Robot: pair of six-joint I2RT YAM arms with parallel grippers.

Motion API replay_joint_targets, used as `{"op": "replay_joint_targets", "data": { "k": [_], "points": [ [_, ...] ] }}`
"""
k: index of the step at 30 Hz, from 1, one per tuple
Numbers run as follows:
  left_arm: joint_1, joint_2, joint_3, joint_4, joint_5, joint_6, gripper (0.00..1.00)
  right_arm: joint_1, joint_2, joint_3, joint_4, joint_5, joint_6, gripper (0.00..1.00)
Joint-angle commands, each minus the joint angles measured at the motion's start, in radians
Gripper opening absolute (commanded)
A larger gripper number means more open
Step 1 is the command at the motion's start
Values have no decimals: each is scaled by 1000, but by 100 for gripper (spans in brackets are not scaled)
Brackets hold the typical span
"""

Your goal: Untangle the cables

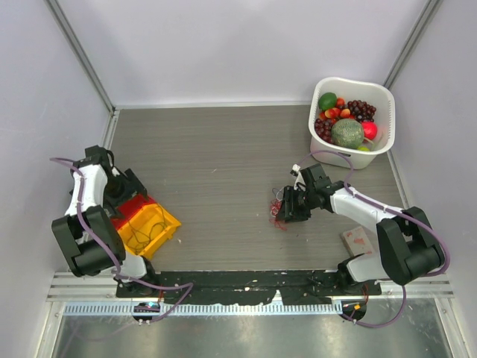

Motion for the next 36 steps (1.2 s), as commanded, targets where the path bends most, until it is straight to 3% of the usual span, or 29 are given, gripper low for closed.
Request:
{"op": "replay_joint_targets", "data": {
  "k": [1, 5, 8, 12, 21, 25, 36],
  "points": [
    [0, 27, -27, 15, 145, -7, 95, -5, -33, 2, 33, -21, 1, 45],
    [0, 10, -36, 28, 214, -22, 78, -5, -37, 0, 33, -21, -2, 45],
    [0, 2, -18, 23, 226, -24, 57, -2, -37, 3, 35, -20, -1, 45],
    [0, -13, -4, 38, 220, -28, 38, -3, -33, 10, 29, -20, -1, 45],
    [0, -9, -38, 69, 202, -24, 15, -5, -24, 19, 17, -18, -1, 45],
    [0, -32, -29, 68, 200, -21, 0, -5, -17, 25, 12, -20, -1, 45],
    [0, -174, -35, 28, 177, -44, 0, -3, -4, 36, 3, -27, 6, 45]
  ]
}}
